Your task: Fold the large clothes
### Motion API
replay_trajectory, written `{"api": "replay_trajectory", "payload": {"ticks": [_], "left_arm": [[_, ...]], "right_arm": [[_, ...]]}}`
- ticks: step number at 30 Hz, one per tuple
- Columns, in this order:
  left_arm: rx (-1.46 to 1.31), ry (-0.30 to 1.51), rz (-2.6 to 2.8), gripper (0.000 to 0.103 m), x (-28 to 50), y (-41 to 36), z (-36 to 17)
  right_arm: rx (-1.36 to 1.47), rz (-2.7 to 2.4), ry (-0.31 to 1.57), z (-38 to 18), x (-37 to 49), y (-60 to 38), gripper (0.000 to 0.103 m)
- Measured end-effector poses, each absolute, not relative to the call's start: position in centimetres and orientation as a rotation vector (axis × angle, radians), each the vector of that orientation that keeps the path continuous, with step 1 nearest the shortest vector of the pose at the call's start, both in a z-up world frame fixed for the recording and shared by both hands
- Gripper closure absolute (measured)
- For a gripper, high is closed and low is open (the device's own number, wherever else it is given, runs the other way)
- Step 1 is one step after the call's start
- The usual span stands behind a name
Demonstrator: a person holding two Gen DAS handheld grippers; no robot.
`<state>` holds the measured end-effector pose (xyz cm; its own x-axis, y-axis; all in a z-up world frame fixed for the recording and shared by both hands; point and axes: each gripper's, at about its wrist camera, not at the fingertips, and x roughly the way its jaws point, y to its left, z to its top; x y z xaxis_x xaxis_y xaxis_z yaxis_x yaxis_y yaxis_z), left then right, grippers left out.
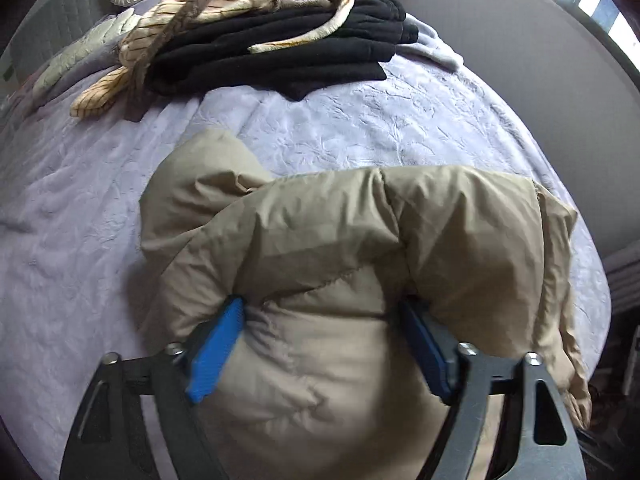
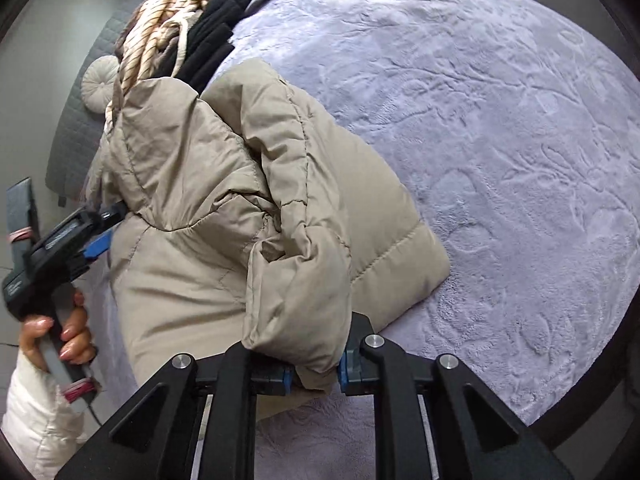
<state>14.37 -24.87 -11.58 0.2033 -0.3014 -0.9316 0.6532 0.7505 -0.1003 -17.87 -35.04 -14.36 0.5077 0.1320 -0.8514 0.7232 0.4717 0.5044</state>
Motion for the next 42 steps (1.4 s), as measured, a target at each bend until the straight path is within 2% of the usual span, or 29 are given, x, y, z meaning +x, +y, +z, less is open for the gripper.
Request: {"api": "replay_trajectory", "payload": {"ticks": [1,2,7,11,13,15,16,18,19,20,21,22,25,27,34,38,42], "left_arm": [[0.356,1.186,-0.68,0.018,14.4,-25.4,-12.0],[0.366,1.181,-0.677,0.018,14.5,-25.9,-12.3],[0.359,1.161,-0.673,0.018,14.3,-26.3,-13.0],[0.35,1.154,-0.658,0.018,14.1,-26.2,-13.0],[0.348,1.156,-0.648,0.018,14.0,-26.4,-12.9],[0.34,1.158,-0.64,0.018,14.0,-26.4,-12.9],[0.337,1.159,-0.638,0.018,14.1,-26.3,-12.9],[0.326,1.161,-0.634,0.018,14.1,-26.2,-12.9],[0.324,1.162,-0.632,0.018,14.1,-26.1,-12.9],[0.323,1.165,-0.626,0.018,14.2,-26.1,-12.8],[0.32,1.169,-0.614,0.018,14.2,-26.0,-12.6],[0.315,1.172,-0.605,0.018,14.1,-26.0,-12.4],[0.309,1.167,-0.613,0.018,13.5,-26.7,-11.8],[0.351,1.154,-0.611,0.018,12.8,-28.1,-12.1],[0.473,1.148,-0.581,0.018,11.0,-33.6,-14.2],[0.499,1.133,-0.569,0.018,10.7,-33.6,-14.5],[0.491,1.13,-0.565,0.017,10.7,-33.0,-14.4]], "right_arm": [[1.036,-0.461,1.0,-13.6,-18.4,-35.4,0.071],[1.021,-0.48,0.992,-12.7,-19.0,-35.8,0.069],[0.959,-0.472,0.833,-7.1,-21.4,-39.2,0.068],[1.01,-0.274,0.802,-6.9,-16.9,-41.7,0.068],[1.063,-0.097,0.847,-8.7,-13.0,-42.1,0.068],[1.019,-0.079,0.935,-10.5,-9.4,-42.3,0.055],[1.0,-0.073,0.985,-11.7,-7.6,-42.5,0.037],[1.027,-0.035,1.026,-13.6,-6.0,-42.7,0.034],[1.062,-0.003,1.061,-14.7,-4.9,-42.7,0.038],[1.085,0.02,1.077,-15.2,-4.5,-42.6,0.072],[1.099,0.049,1.085,-15.3,-4.3,-42.2,0.089],[1.078,0.056,1.079,-14.9,-4.4,-41.9,0.094],[0.859,0.019,1.087,-12.6,-4.9,-40.8,0.097],[0.795,-0.033,1.125,-13.3,-5.6,-41.4,0.097],[0.947,-0.119,1.138,-19.6,-7.6,-45.8,0.098],[0.914,-0.151,1.134,-17.4,-8.6,-46.2,0.098],[0.826,-0.123,1.054,-12.3,-11.1,-45.1,0.098]]}}
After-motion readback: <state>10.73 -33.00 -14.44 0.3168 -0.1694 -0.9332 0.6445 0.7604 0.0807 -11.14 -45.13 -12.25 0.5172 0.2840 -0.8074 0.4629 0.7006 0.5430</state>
